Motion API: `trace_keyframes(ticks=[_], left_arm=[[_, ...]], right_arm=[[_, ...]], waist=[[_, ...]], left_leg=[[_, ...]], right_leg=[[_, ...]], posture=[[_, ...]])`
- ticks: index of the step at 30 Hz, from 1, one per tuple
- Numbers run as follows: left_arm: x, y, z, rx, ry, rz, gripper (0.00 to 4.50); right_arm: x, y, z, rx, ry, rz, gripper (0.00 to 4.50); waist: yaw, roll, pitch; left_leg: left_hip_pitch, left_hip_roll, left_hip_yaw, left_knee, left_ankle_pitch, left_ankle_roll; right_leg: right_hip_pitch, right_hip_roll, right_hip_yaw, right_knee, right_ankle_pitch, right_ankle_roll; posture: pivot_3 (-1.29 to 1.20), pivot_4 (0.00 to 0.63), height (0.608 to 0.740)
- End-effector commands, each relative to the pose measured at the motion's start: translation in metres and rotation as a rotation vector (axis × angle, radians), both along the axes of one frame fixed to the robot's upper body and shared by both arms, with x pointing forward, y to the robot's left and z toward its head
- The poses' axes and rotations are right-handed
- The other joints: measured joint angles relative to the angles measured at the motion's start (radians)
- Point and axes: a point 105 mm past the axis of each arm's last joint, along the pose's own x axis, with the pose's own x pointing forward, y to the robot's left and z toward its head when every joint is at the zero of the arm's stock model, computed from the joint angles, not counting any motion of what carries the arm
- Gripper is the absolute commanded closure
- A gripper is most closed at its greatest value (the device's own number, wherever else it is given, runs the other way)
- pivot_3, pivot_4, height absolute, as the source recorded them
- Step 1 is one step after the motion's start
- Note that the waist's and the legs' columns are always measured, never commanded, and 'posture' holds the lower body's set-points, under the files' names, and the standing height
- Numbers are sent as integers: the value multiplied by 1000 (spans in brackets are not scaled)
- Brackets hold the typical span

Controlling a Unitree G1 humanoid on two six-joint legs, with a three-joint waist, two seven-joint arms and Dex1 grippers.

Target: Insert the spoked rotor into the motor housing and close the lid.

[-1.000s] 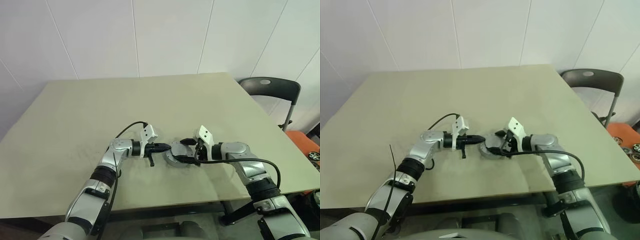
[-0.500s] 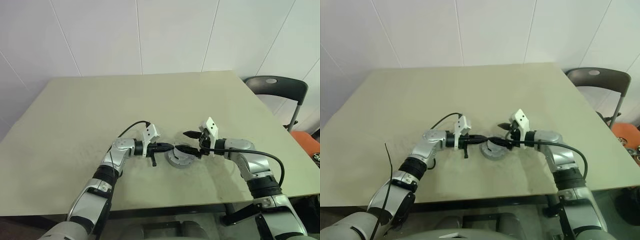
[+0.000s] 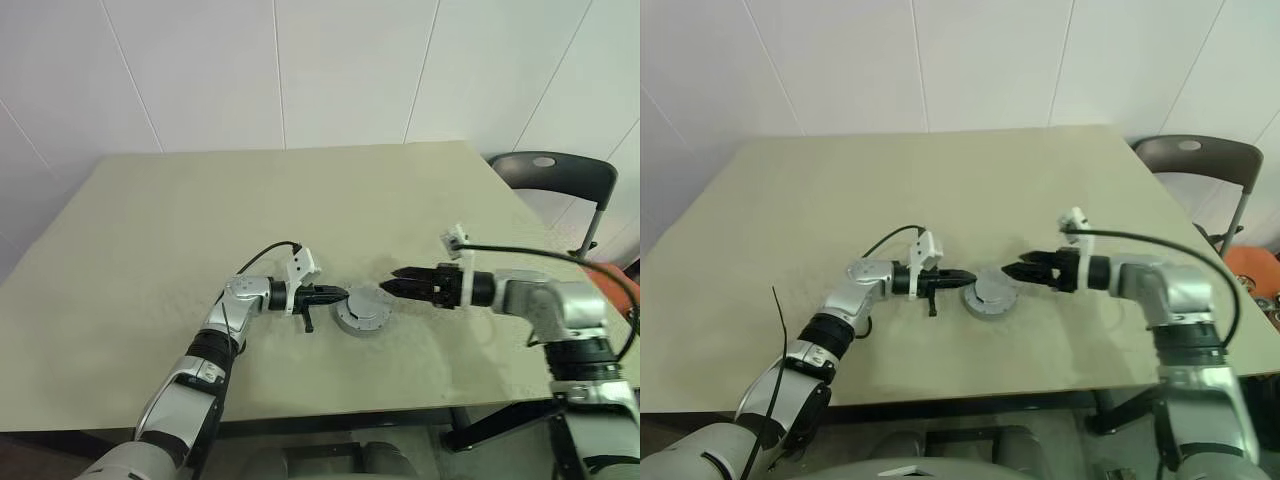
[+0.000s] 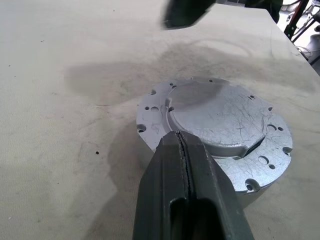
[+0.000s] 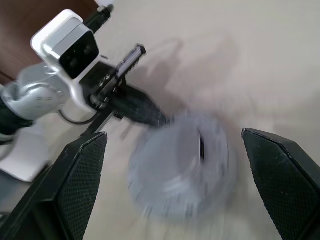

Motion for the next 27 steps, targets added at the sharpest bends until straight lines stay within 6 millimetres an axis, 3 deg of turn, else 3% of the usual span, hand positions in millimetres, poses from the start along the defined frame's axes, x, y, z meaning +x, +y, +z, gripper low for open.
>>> trace_keyframes(ticks=[1, 4, 12, 27], left_arm=[[-4, -7, -1, 14, -5, -34, 4500], [-6, -7, -1, 10, -1, -38, 4500], [-6, -6, -2, 9, 1, -26, 4500], [-10, 0, -3, 14, 5, -8, 4500]], right_arm=[[-4, -5, 14, 66, 71, 4, 21], [-9, -9, 5, 80, 161, -14, 21], [-25, 6, -29, 57, 294, -3, 21], [-38, 11, -55, 38, 367, -24, 21]], waist=[[-1, 0, 0], [0, 0, 0], [0, 0, 0], [-2, -1, -1]], left_leg=[[0, 0, 0, 0, 0, 0], [0, 0, 0, 0, 0, 0], [0, 0, 0, 0, 0, 0], [2, 0, 1, 1, 0, 0]], right_leg=[[0, 0, 0, 0, 0, 0], [0, 1, 0, 1, 0, 1], [0, 0, 0, 0, 2, 3], [1, 1, 0, 3, 2, 3]], posture=[[0, 0, 740], [0, 0, 740], [0, 0, 740], [0, 0, 740]])
